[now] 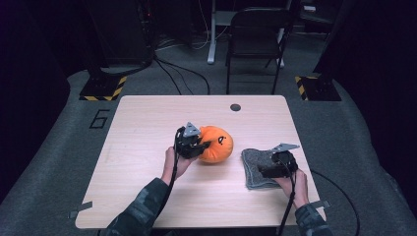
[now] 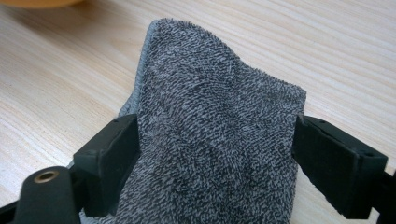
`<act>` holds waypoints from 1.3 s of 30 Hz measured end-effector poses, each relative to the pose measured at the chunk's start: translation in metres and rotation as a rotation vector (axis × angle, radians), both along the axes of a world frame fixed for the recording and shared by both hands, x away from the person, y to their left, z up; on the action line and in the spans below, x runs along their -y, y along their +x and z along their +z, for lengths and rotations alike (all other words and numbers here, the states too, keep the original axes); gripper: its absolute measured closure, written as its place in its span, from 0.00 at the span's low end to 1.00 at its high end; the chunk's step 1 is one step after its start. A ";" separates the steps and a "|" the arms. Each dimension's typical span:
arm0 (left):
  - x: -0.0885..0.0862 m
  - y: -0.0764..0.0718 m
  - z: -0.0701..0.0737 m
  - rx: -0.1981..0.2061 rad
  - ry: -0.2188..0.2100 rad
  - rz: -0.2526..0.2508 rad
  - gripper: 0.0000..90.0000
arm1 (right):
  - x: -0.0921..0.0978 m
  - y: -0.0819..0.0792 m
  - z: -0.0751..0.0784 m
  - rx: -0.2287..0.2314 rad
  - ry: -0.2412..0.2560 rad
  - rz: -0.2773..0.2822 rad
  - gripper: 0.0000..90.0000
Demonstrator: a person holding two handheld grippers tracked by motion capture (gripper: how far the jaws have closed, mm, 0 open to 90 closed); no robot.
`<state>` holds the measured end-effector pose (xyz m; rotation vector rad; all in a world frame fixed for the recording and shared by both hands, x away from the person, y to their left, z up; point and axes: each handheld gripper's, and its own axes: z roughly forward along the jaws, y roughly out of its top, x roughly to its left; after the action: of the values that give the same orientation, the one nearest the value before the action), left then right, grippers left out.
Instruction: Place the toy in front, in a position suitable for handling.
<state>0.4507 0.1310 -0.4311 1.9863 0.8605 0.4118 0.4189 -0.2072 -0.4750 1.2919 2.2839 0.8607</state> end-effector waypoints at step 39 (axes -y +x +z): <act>-0.052 -0.048 -0.020 -0.042 -0.066 -0.014 0.17 | 0.001 0.003 0.002 0.003 0.000 -0.009 0.16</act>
<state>0.4029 0.1826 -0.4509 1.9453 0.8747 0.3300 0.4221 -0.2077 -0.4733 1.2986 2.2745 0.8587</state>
